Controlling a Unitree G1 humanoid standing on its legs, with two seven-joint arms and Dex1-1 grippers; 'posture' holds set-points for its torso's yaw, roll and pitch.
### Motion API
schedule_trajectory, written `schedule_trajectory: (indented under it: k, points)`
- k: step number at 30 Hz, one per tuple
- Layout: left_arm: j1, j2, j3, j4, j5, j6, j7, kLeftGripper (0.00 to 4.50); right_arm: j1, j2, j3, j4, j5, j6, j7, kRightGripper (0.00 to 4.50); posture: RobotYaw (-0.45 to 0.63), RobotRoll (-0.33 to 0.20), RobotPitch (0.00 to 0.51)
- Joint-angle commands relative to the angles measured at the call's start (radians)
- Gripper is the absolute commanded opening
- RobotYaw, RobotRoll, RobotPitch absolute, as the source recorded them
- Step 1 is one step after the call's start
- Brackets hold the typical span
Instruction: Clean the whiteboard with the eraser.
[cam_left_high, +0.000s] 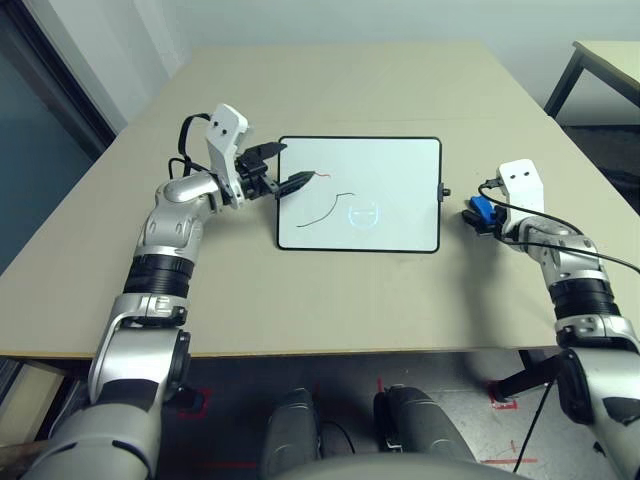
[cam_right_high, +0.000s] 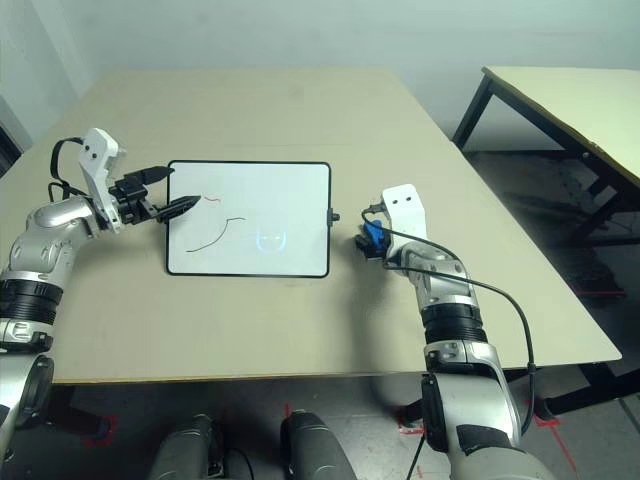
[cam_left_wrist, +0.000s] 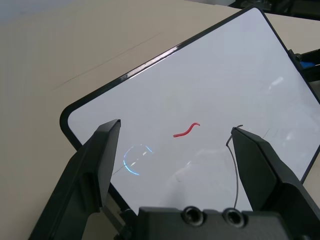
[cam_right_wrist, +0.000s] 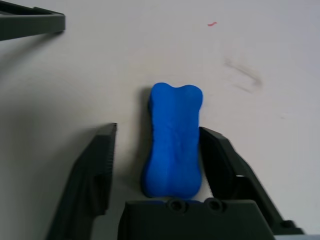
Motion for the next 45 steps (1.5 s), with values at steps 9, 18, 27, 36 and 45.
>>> schedule_trajectory:
  k: [9,18,27,36,45]
  points:
    - [-0.011,0.019,-0.011,-0.026,0.012,0.027,-0.023,4.5,-0.044,-0.037,-0.034,0.029,-0.014,0.038,-0.071,0.62,-0.1,0.0,0.021]
    - [-0.035,0.057,-0.051,-0.048,0.024,0.11,-0.088,4.5,-0.199,-0.088,0.137,-0.292,0.033,0.236,0.165,0.62,-0.12,0.0,0.026]
    - [-0.032,0.096,-0.097,-0.105,0.034,0.219,-0.146,4.5,-0.231,0.028,0.383,-0.425,0.002,0.314,0.249,0.61,-0.11,0.0,0.042]
    - [0.014,0.11,-0.084,-0.206,0.021,0.285,-0.138,4.5,-0.221,0.102,0.481,-0.346,-0.078,0.243,0.257,0.6,-0.08,0.0,0.053]
    - [0.038,0.118,-0.075,-0.25,0.013,0.316,-0.13,4.5,-0.134,0.097,0.556,-0.474,-0.091,0.324,0.303,0.6,-0.07,0.0,0.058]
